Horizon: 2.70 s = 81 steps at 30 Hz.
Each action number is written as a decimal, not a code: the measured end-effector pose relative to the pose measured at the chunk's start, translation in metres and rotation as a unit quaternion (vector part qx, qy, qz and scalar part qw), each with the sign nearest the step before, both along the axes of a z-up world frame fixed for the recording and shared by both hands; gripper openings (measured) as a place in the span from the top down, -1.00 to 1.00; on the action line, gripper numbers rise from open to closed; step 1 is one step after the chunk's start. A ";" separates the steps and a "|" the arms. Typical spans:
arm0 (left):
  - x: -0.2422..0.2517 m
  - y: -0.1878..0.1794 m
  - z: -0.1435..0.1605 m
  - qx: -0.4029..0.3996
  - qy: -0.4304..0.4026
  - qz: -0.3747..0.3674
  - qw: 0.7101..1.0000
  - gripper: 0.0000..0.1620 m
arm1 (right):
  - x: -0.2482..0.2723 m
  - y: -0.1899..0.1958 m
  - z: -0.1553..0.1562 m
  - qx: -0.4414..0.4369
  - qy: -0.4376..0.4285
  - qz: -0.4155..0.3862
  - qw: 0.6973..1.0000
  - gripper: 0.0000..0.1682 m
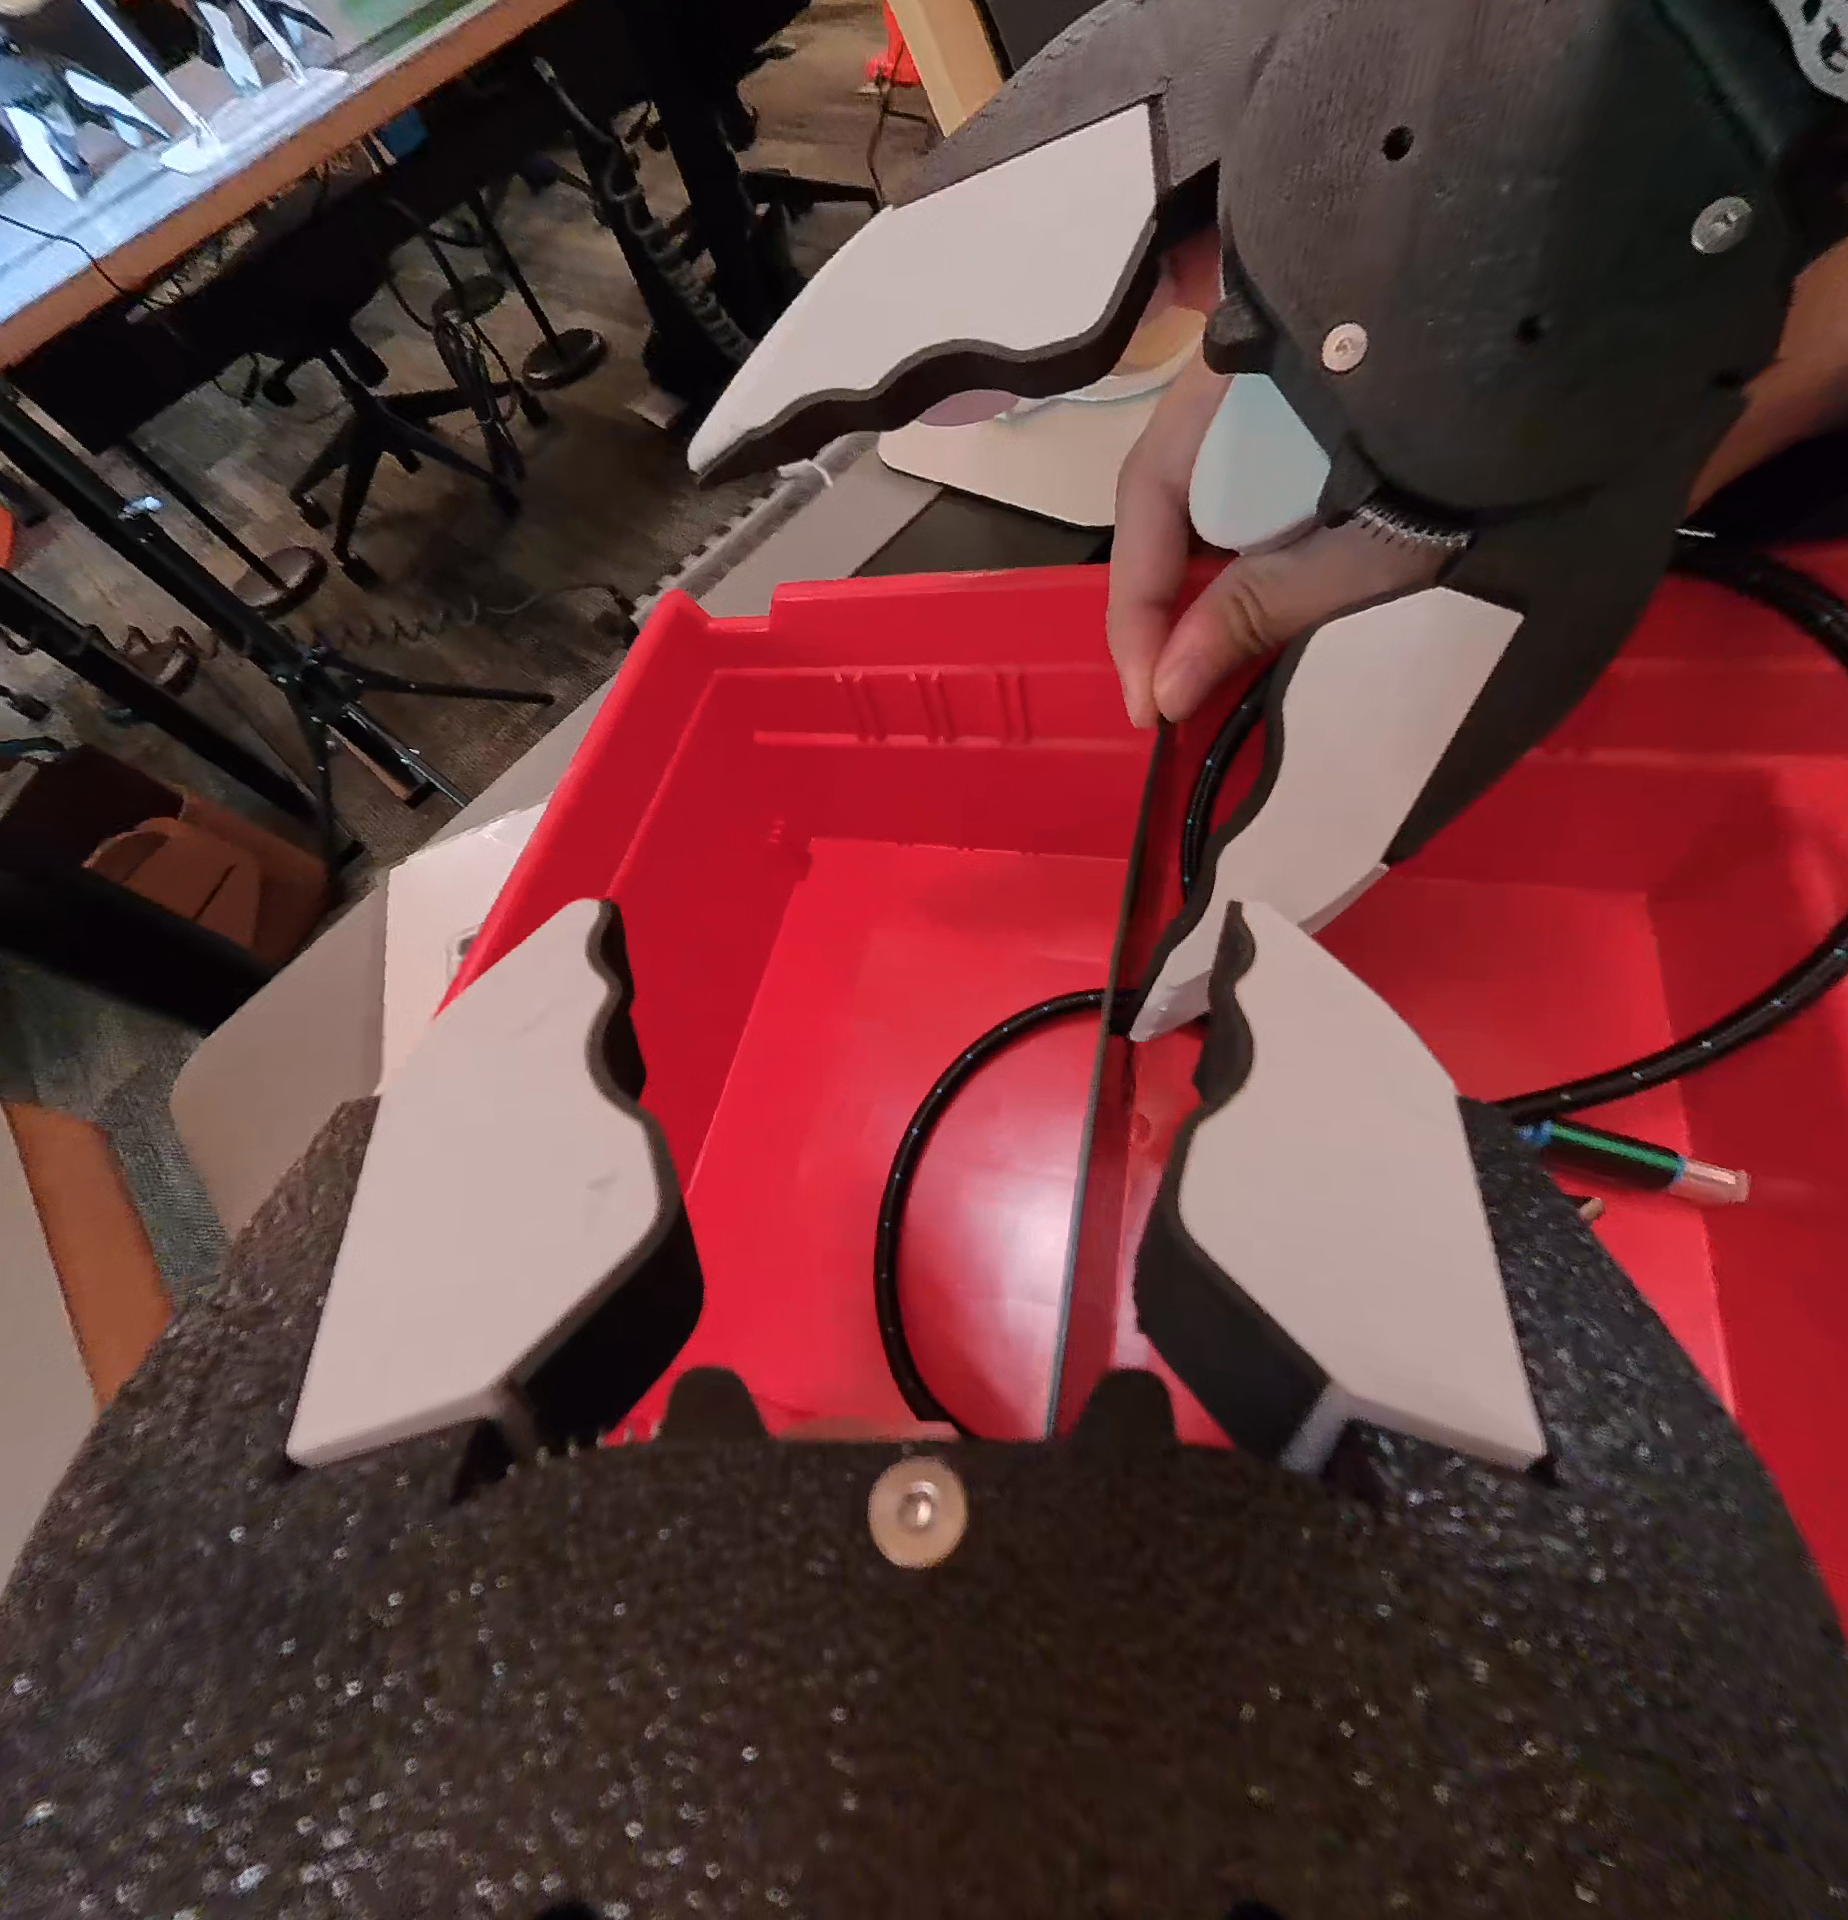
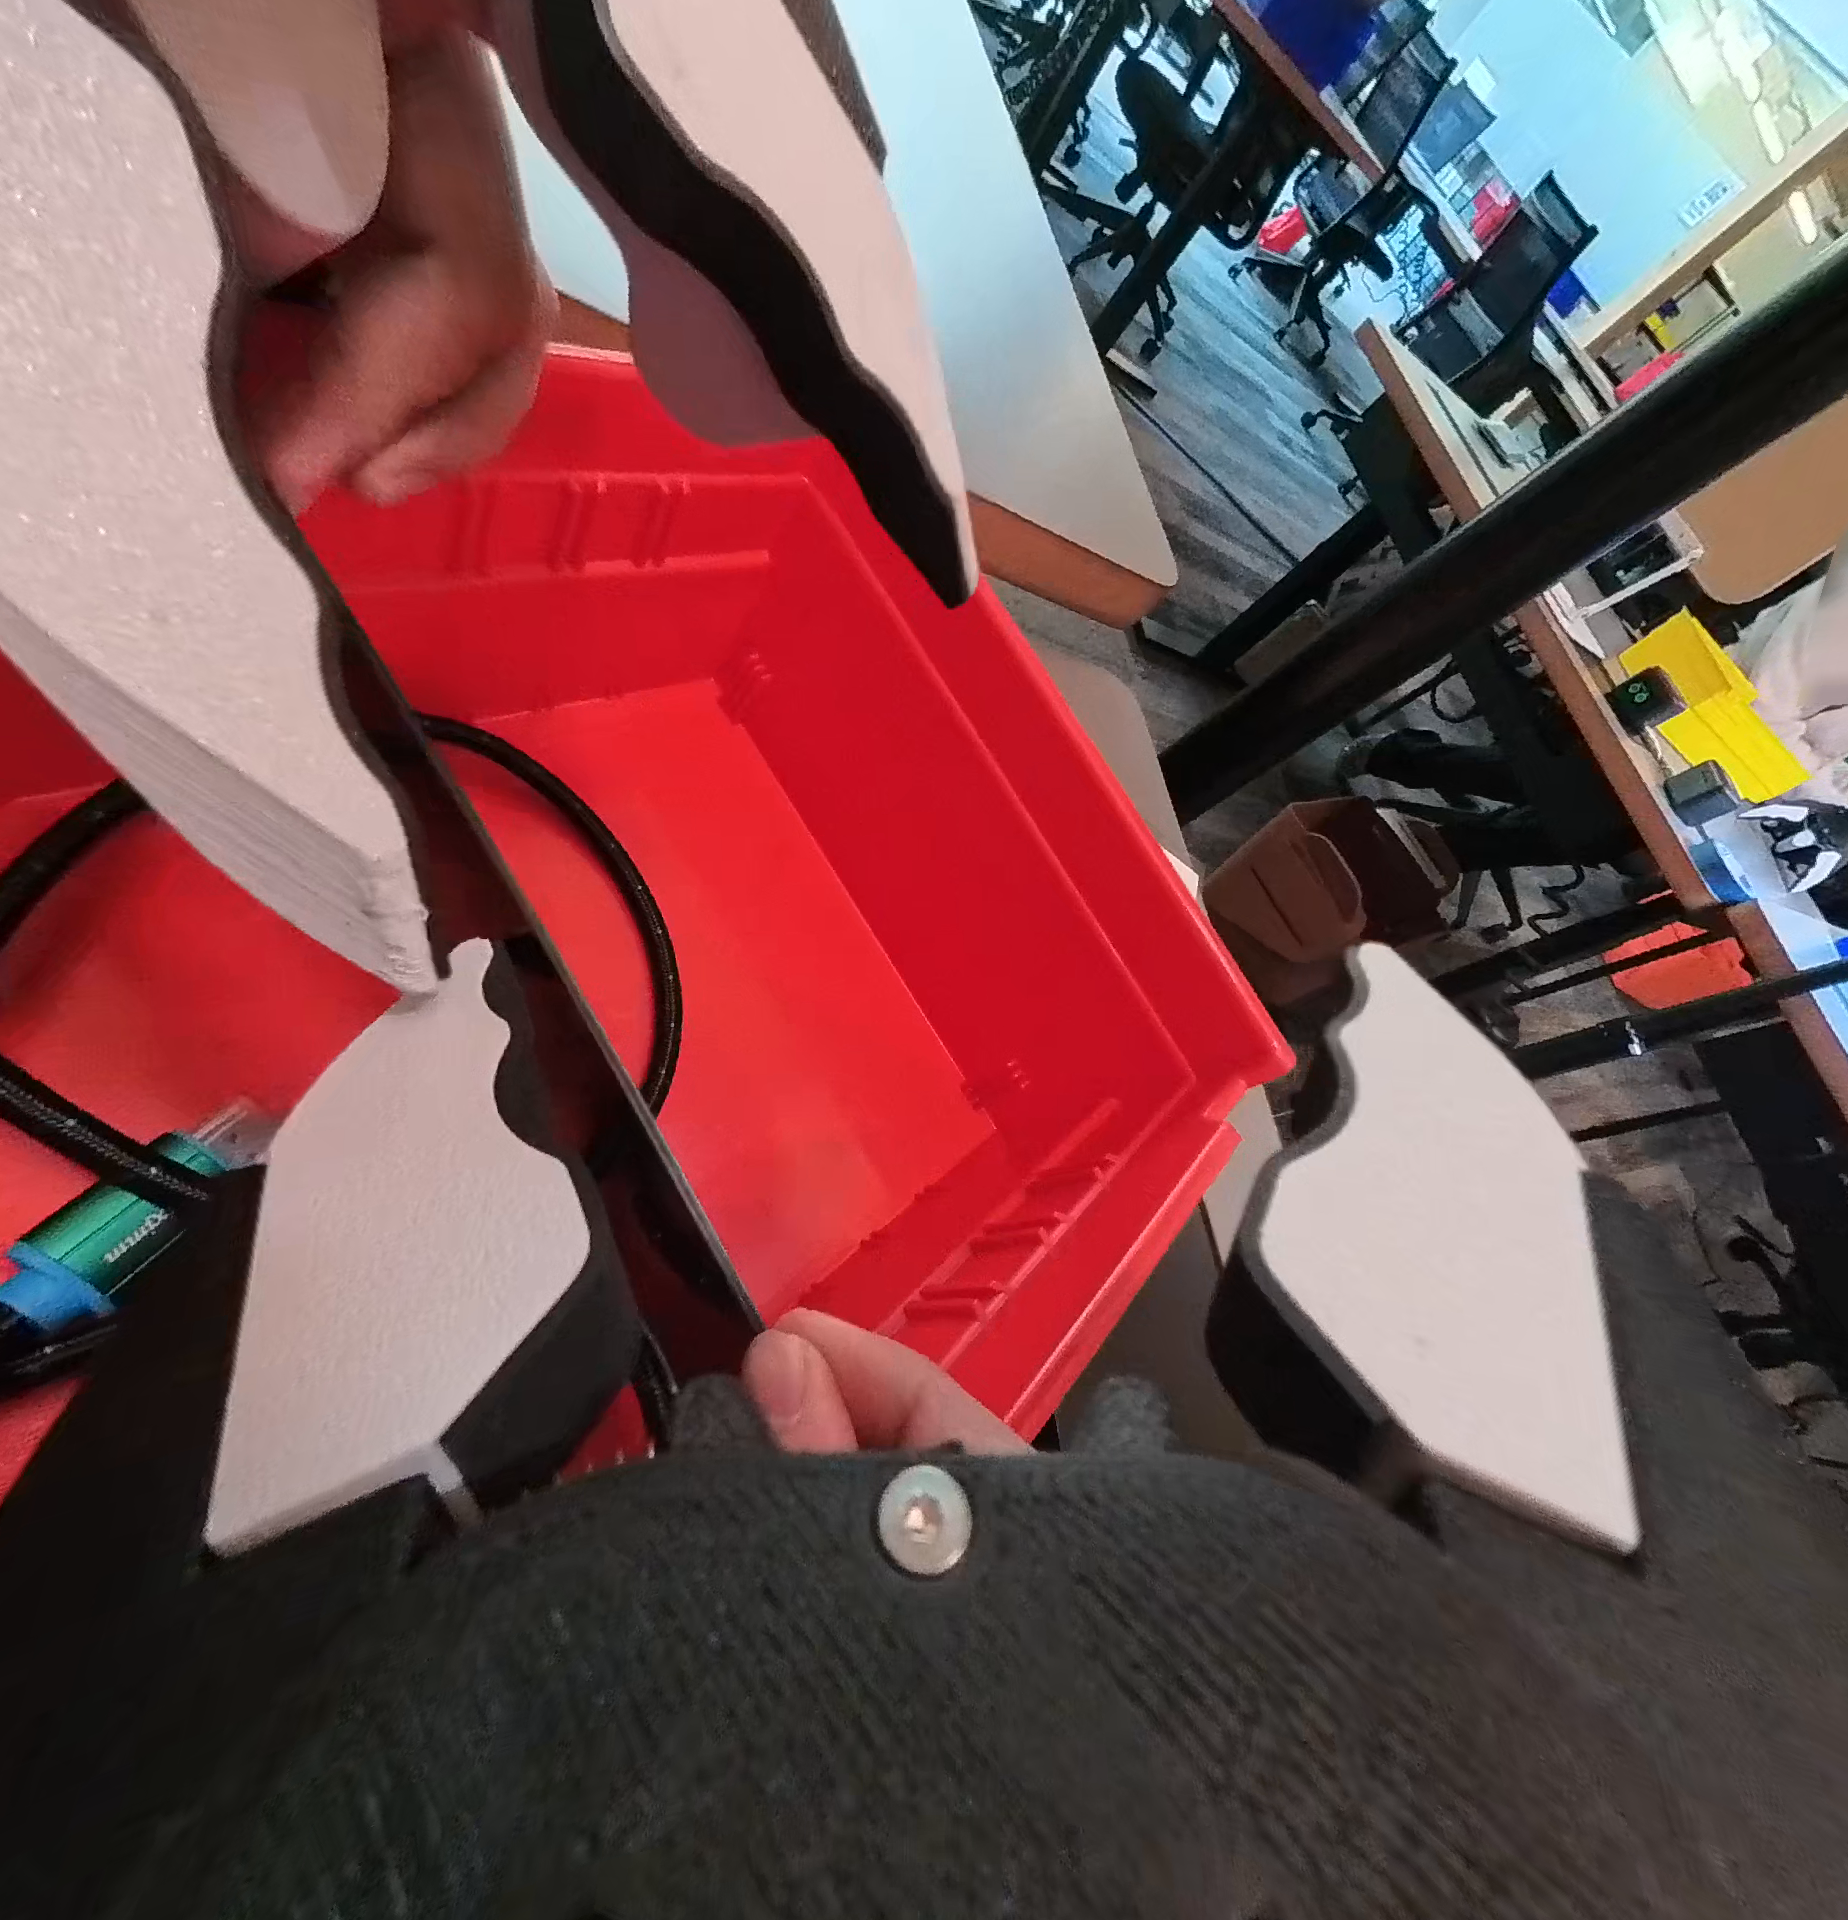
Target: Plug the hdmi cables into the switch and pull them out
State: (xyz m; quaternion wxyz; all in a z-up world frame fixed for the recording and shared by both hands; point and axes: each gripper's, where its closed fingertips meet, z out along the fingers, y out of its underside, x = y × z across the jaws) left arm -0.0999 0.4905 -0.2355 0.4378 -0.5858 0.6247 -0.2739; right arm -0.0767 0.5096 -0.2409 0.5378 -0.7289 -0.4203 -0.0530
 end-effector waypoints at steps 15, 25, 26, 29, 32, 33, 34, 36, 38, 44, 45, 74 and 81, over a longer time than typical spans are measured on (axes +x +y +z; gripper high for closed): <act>0.000 0.004 0.014 -0.006 -0.054 0.024 0.998 -0.29 | 0.002 0.001 0.006 0.033 0.003 -0.010 0.999 -0.73; -0.005 0.005 0.032 -0.007 -0.134 0.033 0.990 -0.27 | 0.002 -0.001 0.013 0.044 0.045 -0.002 0.998 -0.69; -0.004 0.004 0.030 0.000 -0.126 0.031 0.992 -0.27 | 0.001 -0.001 0.013 0.046 0.045 -0.001 0.998 -0.69; 0.000 0.003 0.028 -0.004 -0.112 0.031 0.993 -0.31 | 0.003 0.000 0.016 0.052 0.054 -0.006 0.997 -0.72; -0.001 0.003 0.021 -0.015 -0.084 0.026 0.996 -0.31 | 0.002 0.000 0.014 0.051 0.045 -0.005 0.998 -0.74; -0.001 0.003 0.020 -0.021 -0.082 0.025 0.996 -0.28 | 0.001 0.000 0.014 0.050 0.044 -0.002 0.998 -0.74; -0.001 0.002 0.020 -0.024 -0.081 0.021 0.996 -0.27 | 0.001 0.000 0.014 0.051 0.043 -0.003 0.998 -0.75; -0.002 0.000 0.020 -0.031 -0.080 0.012 0.996 -0.29 | 0.001 0.000 0.012 0.053 0.033 -0.004 0.998 -0.75; -0.003 -0.005 0.012 -0.031 -0.056 -0.010 0.998 -0.30 | 0.003 -0.001 0.006 0.041 0.014 -0.005 0.999 -0.74; -0.004 -0.005 0.017 -0.038 -0.078 -0.011 0.996 -0.33 | 0.003 -0.002 0.007 0.048 0.011 -0.001 0.999 -0.74; -0.004 -0.004 0.020 -0.038 -0.090 -0.004 0.995 -0.33 | 0.003 -0.002 0.007 0.050 0.014 -0.002 0.999 -0.74; -0.004 -0.014 -0.025 0.091 0.099 -0.047 0.990 -0.29 | 0.003 -0.001 -0.011 0.005 -0.068 0.000 0.998 -0.74; -0.034 -0.012 0.067 0.263 -0.089 0.118 0.953 -0.26 | 0.062 -0.103 0.107 0.194 0.013 -0.008 0.981 -0.34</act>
